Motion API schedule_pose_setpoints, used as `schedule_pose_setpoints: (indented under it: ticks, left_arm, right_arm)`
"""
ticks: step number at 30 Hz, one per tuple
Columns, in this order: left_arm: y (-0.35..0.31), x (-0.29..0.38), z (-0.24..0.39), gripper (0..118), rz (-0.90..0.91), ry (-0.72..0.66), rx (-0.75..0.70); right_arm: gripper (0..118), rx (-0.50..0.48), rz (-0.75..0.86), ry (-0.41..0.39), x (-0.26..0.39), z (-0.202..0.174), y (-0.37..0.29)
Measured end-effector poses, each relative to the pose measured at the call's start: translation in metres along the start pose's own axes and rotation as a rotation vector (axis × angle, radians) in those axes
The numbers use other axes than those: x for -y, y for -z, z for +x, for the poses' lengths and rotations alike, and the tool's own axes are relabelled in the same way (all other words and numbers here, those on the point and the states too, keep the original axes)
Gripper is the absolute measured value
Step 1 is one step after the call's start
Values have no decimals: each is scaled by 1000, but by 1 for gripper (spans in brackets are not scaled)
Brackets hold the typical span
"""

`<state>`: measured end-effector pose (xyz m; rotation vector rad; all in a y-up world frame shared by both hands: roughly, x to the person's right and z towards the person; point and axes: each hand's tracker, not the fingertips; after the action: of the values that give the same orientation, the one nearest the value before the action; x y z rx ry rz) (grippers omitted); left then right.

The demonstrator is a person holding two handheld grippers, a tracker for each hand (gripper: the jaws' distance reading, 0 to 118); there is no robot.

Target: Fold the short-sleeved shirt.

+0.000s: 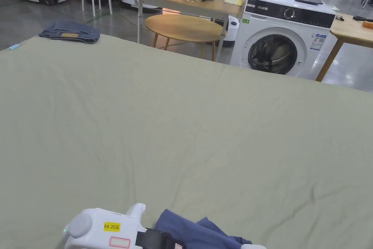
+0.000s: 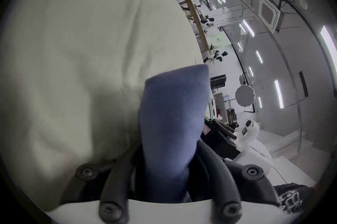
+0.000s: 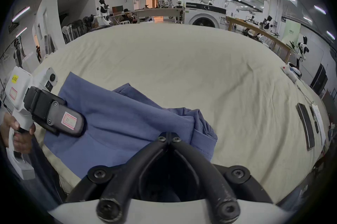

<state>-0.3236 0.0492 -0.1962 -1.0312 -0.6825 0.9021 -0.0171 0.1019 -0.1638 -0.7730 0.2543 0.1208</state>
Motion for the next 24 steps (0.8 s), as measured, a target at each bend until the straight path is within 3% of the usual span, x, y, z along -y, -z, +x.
schedule_pose_setpoints:
  ticks: [12, 24]
  left_arm:
    - [-49, -20, 17, 18, 50, 16, -15]
    - [-226, -82, 0, 18, 112, 45, -152]
  right_arm:
    - [0, -29, -33, -31, -35, -21, -2]
    - [0, -105, -20, -91, -57, -61, 4]
